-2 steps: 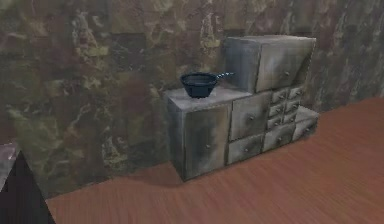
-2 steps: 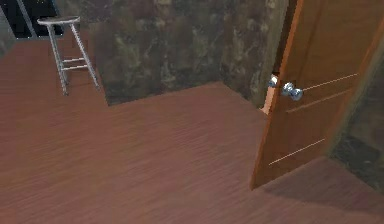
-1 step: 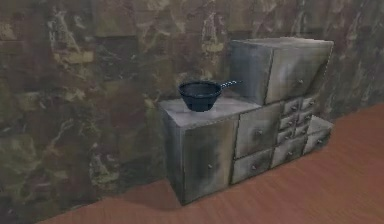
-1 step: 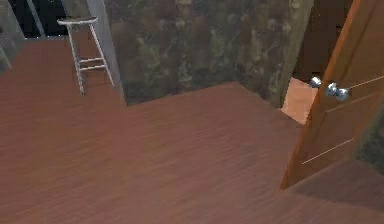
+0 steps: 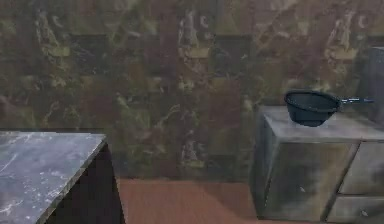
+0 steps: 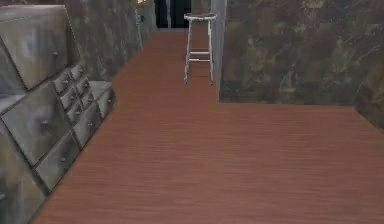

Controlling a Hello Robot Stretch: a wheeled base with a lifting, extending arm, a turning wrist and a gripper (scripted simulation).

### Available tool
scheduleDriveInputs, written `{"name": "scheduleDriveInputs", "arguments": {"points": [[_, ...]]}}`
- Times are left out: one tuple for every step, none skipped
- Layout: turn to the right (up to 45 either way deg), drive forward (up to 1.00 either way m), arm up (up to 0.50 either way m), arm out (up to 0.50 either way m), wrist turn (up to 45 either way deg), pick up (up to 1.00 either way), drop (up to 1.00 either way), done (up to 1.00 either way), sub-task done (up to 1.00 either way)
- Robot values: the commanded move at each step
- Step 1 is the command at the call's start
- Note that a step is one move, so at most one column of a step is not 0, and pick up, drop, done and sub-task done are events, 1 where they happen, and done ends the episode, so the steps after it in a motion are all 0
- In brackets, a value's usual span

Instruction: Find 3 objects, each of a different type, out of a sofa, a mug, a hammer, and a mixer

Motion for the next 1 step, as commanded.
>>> {"name": "scheduleDriveInputs", "arguments": {"points": [[0.0,0.95,0.00,0.00,0.0,0.00,0.00,0.00,0.00]]}}
